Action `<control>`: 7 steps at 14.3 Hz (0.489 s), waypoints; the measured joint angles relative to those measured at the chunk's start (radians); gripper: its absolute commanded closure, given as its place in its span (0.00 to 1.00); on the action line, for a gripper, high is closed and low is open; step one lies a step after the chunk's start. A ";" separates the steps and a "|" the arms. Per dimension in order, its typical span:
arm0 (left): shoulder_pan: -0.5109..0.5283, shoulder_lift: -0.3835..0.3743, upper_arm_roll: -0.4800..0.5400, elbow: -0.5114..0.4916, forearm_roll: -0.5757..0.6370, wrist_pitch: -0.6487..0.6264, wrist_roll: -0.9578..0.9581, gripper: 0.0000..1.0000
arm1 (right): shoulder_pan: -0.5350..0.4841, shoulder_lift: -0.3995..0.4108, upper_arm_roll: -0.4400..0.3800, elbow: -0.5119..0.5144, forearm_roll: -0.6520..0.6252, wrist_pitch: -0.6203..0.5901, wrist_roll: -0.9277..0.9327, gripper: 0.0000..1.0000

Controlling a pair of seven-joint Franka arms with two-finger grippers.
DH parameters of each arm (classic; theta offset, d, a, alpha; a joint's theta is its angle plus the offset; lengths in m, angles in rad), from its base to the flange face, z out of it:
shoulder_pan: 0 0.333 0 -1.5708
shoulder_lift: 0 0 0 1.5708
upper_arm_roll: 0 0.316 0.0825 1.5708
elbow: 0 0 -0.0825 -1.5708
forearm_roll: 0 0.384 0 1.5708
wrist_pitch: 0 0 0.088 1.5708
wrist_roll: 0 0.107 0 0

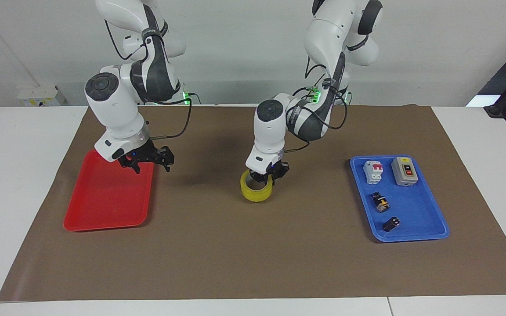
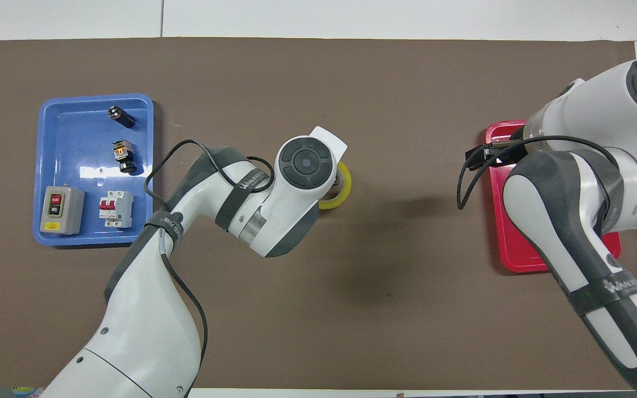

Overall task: Place and move tape with both arms
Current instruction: 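Carry the tape with the left gripper to the table center and release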

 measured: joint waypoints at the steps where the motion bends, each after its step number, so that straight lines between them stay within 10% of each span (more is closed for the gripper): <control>1: -0.018 0.008 0.000 0.004 0.000 0.012 -0.006 1.00 | 0.002 0.000 0.002 0.000 0.000 0.000 0.000 0.00; 4: -0.056 0.025 -0.002 0.004 0.000 0.078 -0.013 0.98 | 0.005 0.000 0.005 0.000 0.000 0.000 0.000 0.00; 7: -0.061 0.035 -0.009 -0.007 0.000 0.080 -0.016 0.27 | 0.016 0.000 0.006 0.000 0.000 0.000 0.000 0.00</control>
